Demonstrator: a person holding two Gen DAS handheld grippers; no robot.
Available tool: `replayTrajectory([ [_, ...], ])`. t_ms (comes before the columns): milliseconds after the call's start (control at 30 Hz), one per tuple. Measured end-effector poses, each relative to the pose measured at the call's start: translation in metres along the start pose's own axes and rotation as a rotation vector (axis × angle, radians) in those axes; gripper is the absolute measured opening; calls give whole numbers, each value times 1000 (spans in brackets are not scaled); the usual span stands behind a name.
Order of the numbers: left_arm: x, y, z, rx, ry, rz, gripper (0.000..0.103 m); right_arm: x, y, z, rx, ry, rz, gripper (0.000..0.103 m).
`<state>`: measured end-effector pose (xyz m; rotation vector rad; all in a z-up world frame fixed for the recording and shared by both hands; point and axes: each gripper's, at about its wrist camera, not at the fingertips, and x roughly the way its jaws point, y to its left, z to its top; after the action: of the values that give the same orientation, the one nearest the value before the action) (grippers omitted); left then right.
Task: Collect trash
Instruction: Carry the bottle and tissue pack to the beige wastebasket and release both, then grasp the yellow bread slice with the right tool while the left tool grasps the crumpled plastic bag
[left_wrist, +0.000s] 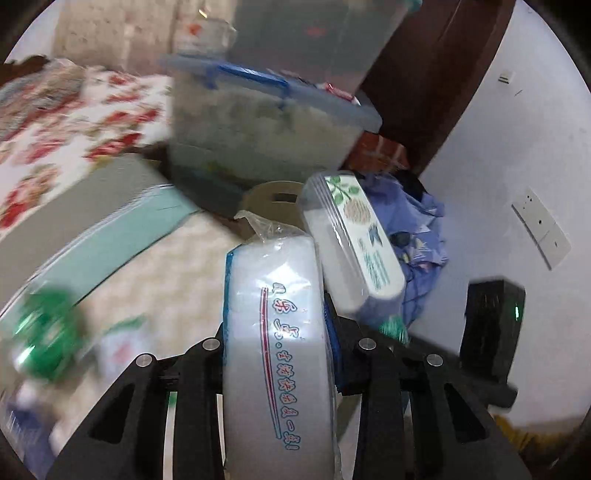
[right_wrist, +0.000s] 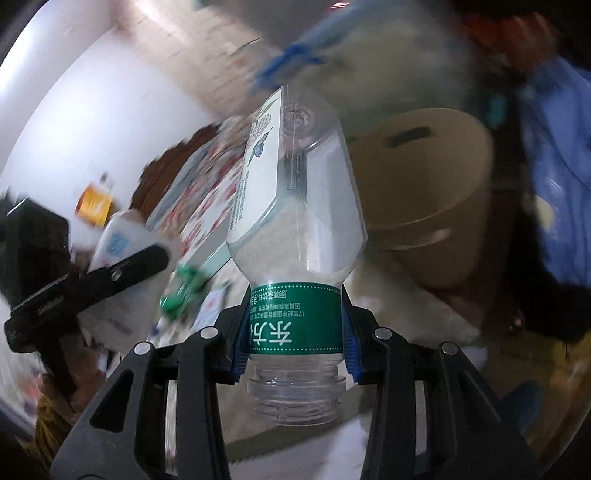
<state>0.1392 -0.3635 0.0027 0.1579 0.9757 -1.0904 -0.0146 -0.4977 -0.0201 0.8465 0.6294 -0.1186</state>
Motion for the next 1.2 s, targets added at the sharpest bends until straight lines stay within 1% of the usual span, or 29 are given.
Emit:
replayTrajectory([
  [33,22,-2,14,-13,26,-27,32,3,-6,6,22,-2,-9,43],
  [67,40,-4,27,-29,47,-37,32,6,-13,12,51,-1,-13,43],
  [100,55,-3,31,-41,60,-41,33,9,-18,17,70,-1,-15,43],
  [133,70,-3,39,-55,75,-45,44,11,-22,21,89,1,-19,44],
  [167,87,-1,49,-75,87,-38,65,15,-25,25,108,3,-28,47],
  [200,99,0,56,-105,86,-17,76,14,-31,27,123,2,-32,53],
  [233,107,1,61,-133,77,-3,80,16,-32,29,132,0,-39,65],
  [267,114,3,64,-156,75,-3,80,16,-32,30,144,-20,-47,67],
  [333,122,5,68,-180,92,-6,80,11,-41,31,134,-44,-48,67],
  [433,104,6,62,-177,62,-21,80,10,-43,30,93,-90,-54,68],
  [533,74,8,47,-159,30,-16,80,4,-27,12,44,-110,-61,68],
  [633,32,23,17,-183,1,-32,80,6,-15,0,1,-106,-48,68],
  [667,11,29,3,-197,-21,-44,80,7,-7,-6,-23,-99,-41,68],
  [733,-28,41,-24,-213,-63,-27,80,12,1,-12,-53,-89,-26,67],
  [800,-75,61,-53,-237,-115,23,80,17,14,-19,-91,-70,-2,64],
  [833,-102,75,-71,-265,-150,71,80,20,21,-22,-109,-57,8,60],
  [867,-119,84,-81,-285,-169,102,80,25,29,-26,-128,-38,19,56],
  [933,-163,112,-113,-362,-213,211,80,33,43,-32,-156,-5,43,51],
  [967,-181,125,-127,-402,-229,250,79,38,51,-36,-168,11,56,48],
  [1033,-205,143,-148,-468,-255,300,79,45,68,-43,-198,39,78,46],
  [1100,-231,162,-173,-549,-292,344,79,53,88,-52,-238,70,101,46],
  [1200,-252,177,-200,-620,-330,348,76,65,115,-67,-304,125,127,46],
])
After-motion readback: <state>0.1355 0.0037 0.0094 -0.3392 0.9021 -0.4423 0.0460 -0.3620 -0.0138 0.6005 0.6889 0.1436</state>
